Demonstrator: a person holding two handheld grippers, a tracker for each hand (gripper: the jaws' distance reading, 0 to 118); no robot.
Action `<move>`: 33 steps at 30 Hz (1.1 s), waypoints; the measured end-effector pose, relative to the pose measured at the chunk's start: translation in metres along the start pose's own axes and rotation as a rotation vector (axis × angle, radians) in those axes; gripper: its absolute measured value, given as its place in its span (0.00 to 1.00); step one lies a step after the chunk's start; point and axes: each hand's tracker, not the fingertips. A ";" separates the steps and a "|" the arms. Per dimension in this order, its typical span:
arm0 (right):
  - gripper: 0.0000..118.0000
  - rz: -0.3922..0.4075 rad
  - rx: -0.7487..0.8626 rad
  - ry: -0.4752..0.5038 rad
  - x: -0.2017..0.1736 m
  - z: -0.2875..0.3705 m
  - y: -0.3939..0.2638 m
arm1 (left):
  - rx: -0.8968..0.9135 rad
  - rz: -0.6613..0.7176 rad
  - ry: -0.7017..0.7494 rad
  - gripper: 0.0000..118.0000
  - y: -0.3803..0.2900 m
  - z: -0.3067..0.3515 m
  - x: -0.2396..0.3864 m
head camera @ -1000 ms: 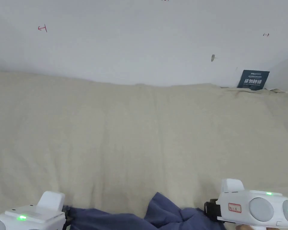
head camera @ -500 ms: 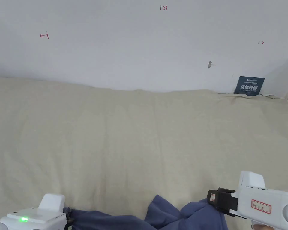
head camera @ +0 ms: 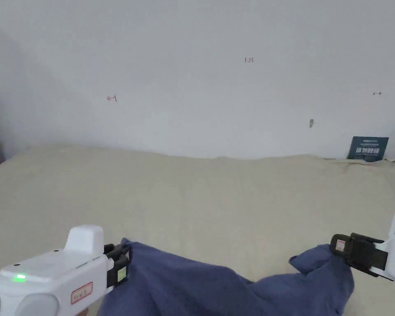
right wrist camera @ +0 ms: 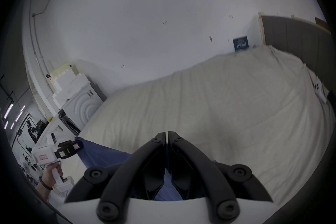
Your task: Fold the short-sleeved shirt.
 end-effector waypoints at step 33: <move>0.01 0.254 0.503 -0.032 -0.175 0.180 0.230 | 0.509 -0.087 0.051 0.03 0.241 0.207 0.048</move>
